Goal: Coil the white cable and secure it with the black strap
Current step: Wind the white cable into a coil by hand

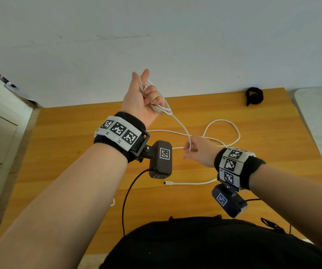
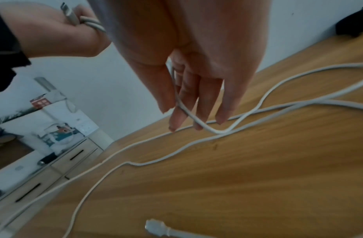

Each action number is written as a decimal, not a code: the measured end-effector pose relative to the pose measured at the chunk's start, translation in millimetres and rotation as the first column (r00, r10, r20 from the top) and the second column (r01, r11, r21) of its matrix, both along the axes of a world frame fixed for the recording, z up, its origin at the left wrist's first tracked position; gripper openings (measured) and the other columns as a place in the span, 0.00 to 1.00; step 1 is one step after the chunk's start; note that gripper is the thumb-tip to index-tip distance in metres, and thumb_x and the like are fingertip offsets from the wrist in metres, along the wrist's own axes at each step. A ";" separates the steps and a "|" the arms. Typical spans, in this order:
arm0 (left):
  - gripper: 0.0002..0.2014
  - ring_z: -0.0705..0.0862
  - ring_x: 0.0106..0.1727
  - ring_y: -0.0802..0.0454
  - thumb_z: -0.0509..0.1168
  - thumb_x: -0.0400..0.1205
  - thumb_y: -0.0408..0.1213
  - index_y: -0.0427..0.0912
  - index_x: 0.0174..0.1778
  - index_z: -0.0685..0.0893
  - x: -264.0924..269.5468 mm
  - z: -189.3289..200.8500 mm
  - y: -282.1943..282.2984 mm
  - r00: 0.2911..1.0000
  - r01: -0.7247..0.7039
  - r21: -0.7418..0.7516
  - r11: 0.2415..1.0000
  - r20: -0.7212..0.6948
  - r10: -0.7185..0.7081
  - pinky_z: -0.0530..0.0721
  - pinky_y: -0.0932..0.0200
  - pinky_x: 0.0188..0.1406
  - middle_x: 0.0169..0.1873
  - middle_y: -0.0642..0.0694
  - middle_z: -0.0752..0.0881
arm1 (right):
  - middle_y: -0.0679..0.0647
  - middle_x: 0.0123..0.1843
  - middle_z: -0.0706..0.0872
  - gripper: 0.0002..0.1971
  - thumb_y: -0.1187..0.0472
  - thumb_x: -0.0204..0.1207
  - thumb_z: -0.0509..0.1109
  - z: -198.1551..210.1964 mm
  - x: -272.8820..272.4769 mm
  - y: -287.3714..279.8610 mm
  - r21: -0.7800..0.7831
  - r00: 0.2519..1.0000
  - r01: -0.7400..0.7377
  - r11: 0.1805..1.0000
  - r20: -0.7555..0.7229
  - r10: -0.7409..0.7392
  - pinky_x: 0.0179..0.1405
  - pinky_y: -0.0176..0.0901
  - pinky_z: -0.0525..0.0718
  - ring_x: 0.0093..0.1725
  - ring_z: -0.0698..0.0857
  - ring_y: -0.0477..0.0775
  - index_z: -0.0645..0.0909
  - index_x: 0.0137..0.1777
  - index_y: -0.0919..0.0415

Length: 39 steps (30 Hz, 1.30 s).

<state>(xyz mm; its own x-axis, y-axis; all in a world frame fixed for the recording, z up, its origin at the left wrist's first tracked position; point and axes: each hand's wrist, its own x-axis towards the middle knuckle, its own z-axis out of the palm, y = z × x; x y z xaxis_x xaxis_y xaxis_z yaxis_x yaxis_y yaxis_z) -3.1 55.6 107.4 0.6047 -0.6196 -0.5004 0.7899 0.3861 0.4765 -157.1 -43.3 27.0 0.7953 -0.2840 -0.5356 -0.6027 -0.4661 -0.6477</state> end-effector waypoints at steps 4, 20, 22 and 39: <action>0.20 0.61 0.16 0.59 0.52 0.85 0.55 0.56 0.71 0.74 -0.6 -3.5 -2.2 0.996 0.018 0.090 0.996 0.080 -0.025 0.63 0.66 0.25 0.21 0.53 0.65 | 0.55 0.41 0.87 0.10 0.64 0.83 0.56 5.2 -0.8 4.8 -0.072 0.997 -0.047 0.996 0.061 0.052 0.46 0.49 0.84 0.38 0.82 0.52 0.75 0.60 0.61; 0.23 0.69 0.28 0.56 0.48 0.88 0.48 0.58 0.81 0.58 -20.3 -18.5 -7.1 0.527 0.084 0.655 0.751 0.611 -0.591 0.82 0.53 0.42 0.36 0.49 0.70 | 0.53 0.51 0.80 0.13 0.53 0.80 0.63 53.2 14.8 3.4 -0.551 0.895 -0.313 0.773 0.101 0.434 0.41 0.45 0.77 0.50 0.82 0.58 0.82 0.61 0.53; 0.24 0.71 0.29 0.55 0.48 0.88 0.48 0.58 0.82 0.56 -21.0 -19.1 -4.8 0.432 0.067 0.711 0.700 0.612 -0.663 0.85 0.52 0.44 0.37 0.49 0.72 | 0.56 0.56 0.81 0.12 0.62 0.79 0.65 53.3 15.0 1.3 -0.537 0.885 -0.259 0.803 0.200 0.419 0.49 0.52 0.81 0.52 0.83 0.60 0.83 0.59 0.59; 0.26 0.74 0.27 0.63 0.43 0.87 0.54 0.62 0.82 0.49 -16.9 -21.8 5.4 0.180 -0.061 0.878 0.475 0.478 -0.860 0.73 0.64 0.26 0.44 0.44 0.86 | 0.52 0.36 0.89 0.13 0.49 0.77 0.67 49.1 7.9 -37.1 -0.087 0.998 -0.009 0.996 0.062 0.015 0.33 0.35 0.75 0.26 0.78 0.38 0.81 0.45 0.60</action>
